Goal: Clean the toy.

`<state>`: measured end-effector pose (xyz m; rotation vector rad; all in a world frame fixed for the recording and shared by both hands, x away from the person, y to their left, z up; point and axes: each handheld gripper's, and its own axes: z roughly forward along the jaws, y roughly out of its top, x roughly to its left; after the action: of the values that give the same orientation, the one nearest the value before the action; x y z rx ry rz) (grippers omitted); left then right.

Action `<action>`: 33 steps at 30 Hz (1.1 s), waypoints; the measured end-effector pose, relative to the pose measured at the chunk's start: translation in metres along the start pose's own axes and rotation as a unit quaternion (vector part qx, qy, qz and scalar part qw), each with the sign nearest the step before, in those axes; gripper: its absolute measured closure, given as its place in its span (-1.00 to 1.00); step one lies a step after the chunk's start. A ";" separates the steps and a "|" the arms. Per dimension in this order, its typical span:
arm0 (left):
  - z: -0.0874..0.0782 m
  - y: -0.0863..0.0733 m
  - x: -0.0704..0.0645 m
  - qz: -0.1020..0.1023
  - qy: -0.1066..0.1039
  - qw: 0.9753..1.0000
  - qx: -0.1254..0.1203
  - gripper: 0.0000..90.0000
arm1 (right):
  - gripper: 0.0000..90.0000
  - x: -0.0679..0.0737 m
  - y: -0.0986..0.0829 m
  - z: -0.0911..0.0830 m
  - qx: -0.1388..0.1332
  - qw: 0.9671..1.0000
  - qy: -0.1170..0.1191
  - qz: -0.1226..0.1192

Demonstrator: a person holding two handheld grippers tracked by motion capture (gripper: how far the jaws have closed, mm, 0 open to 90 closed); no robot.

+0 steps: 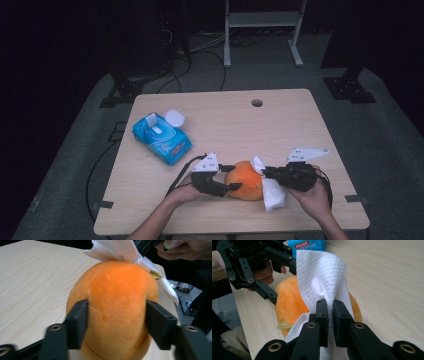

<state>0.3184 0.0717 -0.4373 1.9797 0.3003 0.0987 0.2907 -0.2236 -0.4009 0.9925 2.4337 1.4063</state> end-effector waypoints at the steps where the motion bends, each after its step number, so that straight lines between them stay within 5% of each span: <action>1: 0.000 0.001 -0.001 0.004 0.005 1.000 0.000 -0.08 | 0.85 0.002 0.003 -0.002 -0.003 1.000 -0.003 -0.003; 6: 0.003 0.006 -0.005 0.018 0.005 1.000 0.001 -0.04 | 0.85 0.021 0.023 0.005 -0.011 0.999 0.025 -0.034; 10: 0.003 0.006 -0.005 0.025 0.008 1.000 0.007 -0.04 | 0.85 0.031 0.033 0.017 0.006 0.998 0.022 -0.062; 15: 0.000 0.001 0.000 0.014 0.008 1.000 0.004 -0.09 | 0.85 0.013 0.023 0.012 0.011 0.999 0.000 -0.042; 19: 0.003 0.002 0.000 0.000 0.014 1.000 0.000 -0.45 | 0.85 0.001 0.009 0.005 0.003 1.000 -0.005 -0.016; 22: 0.005 0.000 0.002 -0.016 0.011 1.000 0.003 -0.54 | 0.85 -0.001 0.006 0.002 -0.001 1.000 -0.006 -0.010; 27: 0.003 0.003 -0.002 -0.004 0.016 1.000 0.000 -0.06 | 0.85 0.003 0.010 0.000 0.001 1.000 -0.013 -0.018; 33: 0.007 0.015 -0.012 0.016 0.015 1.000 -0.012 0.03 | 0.85 0.033 0.032 0.009 -0.004 0.998 0.023 -0.059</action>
<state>0.3105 0.0569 -0.4255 1.9615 0.2854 0.1533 0.2837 -0.1861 -0.3738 0.8087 2.4717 1.4124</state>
